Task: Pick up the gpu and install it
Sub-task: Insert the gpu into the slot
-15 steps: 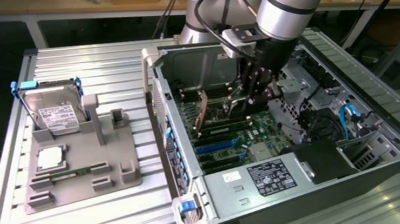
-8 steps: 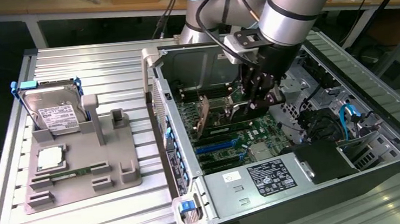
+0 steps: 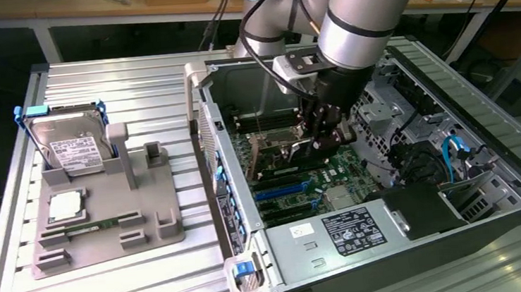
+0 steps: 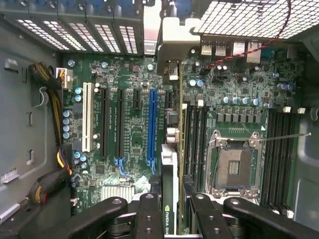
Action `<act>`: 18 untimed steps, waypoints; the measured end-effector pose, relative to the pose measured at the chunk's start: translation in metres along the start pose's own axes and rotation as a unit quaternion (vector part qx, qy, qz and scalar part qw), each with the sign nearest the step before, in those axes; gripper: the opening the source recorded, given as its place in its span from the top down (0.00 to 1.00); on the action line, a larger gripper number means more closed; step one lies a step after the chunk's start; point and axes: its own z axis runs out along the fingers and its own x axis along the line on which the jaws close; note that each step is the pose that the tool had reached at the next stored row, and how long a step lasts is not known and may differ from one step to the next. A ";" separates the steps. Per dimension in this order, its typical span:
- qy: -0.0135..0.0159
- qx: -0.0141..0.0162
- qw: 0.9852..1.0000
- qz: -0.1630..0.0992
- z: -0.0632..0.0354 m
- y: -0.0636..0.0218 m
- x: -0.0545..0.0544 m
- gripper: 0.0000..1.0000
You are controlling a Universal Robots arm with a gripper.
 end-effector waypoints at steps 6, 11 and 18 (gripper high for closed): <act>0.000 0.005 1.000 0.000 0.0074 0.0014 0.005 0.73; 0.000 0.009 1.000 0.000 0.0136 0.0123 0.007 0.73; -0.004 0.011 1.000 0.000 0.0191 0.0202 0.013 0.73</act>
